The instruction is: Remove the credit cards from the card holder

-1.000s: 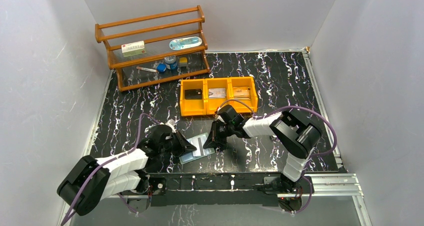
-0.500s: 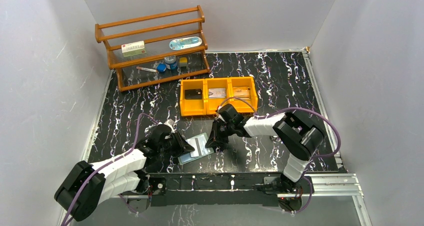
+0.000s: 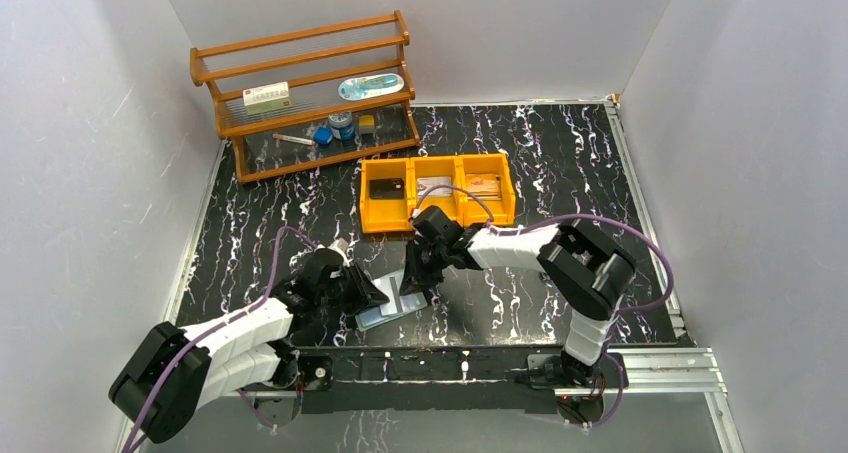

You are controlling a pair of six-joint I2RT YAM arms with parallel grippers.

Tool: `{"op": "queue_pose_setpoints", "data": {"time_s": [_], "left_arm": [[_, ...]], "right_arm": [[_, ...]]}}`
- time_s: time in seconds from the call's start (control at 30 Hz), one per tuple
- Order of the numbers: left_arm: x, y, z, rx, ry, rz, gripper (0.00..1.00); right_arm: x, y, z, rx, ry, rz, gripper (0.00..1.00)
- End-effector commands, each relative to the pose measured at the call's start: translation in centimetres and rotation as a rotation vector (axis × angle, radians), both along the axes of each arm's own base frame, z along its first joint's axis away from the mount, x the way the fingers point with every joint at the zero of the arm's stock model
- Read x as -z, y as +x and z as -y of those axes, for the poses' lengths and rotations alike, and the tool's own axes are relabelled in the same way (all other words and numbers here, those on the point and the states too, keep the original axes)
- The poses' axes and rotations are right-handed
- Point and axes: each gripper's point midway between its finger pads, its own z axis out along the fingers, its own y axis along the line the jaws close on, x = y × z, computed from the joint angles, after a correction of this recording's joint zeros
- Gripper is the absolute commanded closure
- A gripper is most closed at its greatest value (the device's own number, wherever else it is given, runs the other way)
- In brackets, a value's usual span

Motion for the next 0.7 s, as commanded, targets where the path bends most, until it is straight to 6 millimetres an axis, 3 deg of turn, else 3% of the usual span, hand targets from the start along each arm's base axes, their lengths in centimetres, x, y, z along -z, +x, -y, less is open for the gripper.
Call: {"op": "queue_pose_setpoints", "data": {"time_s": [0.0, 0.2, 0.3, 0.43, 0.67], "left_arm": [[0.1, 0.0, -0.4, 0.004, 0.036, -0.007, 0.82], [-0.2, 0.0, -0.7, 0.002, 0.054, 0.002, 0.79], [-0.3, 0.1, -0.9, -0.002, 0.059, 0.011, 0.85], [-0.4, 0.1, -0.9, -0.005, 0.053, 0.021, 0.99], [-0.4, 0.2, -0.9, -0.008, 0.050, 0.018, 1.00]], "right_arm": [[3.1, -0.6, 1.7, -0.012, -0.143, -0.021, 0.82], [5.1, -0.7, 4.4, 0.051, -0.282, -0.029, 0.85], [5.3, -0.5, 4.9, 0.077, -0.309, -0.025, 0.86], [5.5, -0.7, 4.8, 0.076, -0.307, -0.034, 0.86], [5.6, -0.8, 4.5, 0.075, -0.293, -0.050, 0.86]]}}
